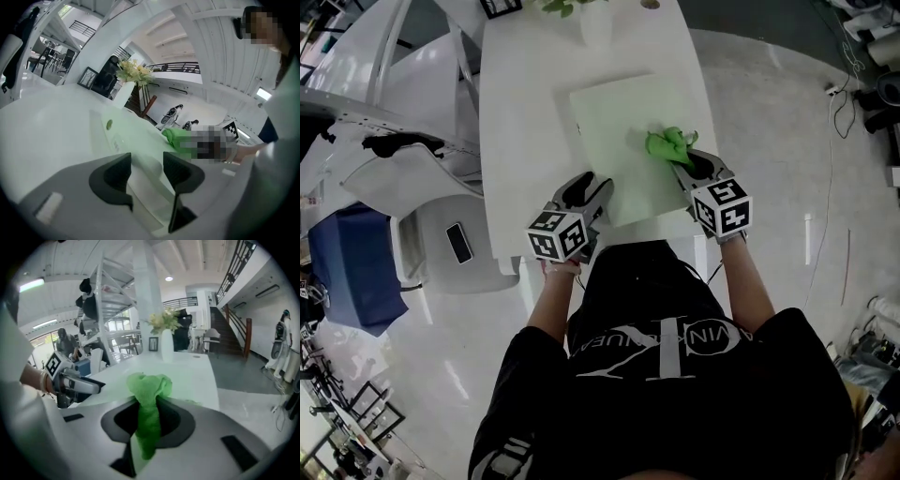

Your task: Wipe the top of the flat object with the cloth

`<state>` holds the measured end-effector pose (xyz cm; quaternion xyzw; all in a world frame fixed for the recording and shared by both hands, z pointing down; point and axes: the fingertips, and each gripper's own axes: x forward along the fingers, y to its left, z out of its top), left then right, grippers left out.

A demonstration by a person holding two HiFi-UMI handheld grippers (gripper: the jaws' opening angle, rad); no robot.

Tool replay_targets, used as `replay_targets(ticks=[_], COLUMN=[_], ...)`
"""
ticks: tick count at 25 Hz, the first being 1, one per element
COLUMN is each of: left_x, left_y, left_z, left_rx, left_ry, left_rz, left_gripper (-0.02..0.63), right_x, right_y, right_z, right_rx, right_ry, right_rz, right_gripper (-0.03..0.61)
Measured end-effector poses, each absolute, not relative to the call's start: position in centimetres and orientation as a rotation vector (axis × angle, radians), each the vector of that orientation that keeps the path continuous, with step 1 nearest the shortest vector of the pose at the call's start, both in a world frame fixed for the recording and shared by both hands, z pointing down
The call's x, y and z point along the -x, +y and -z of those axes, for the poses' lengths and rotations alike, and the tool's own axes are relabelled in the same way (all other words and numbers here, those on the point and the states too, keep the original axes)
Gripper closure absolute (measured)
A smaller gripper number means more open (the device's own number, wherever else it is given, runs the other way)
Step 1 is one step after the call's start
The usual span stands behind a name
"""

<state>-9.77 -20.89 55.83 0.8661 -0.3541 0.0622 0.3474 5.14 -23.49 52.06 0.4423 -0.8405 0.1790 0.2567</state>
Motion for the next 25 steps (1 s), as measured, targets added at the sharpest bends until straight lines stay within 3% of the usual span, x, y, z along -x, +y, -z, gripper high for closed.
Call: replay_targets(ticks=[13,25], left_x=[11.0,10.0], left_y=[-14.9,-11.9], left_z=[-55.6,-56.5], left_rx=[-2.204,-2.097], left_ry=[-0.886,-1.028], left_rz=[-0.200,-0.171], left_gripper=[0.394,0.394], right_x=[8.8,11.2], right_y=[-17.9,-14.5], right_z=[-52.6,-54.3], right_rx=[-0.522,-0.275], right_ry=[-2.395,-2.303], right_rz=[-0.237,0.079], right_gripper=[0.518,0.518])
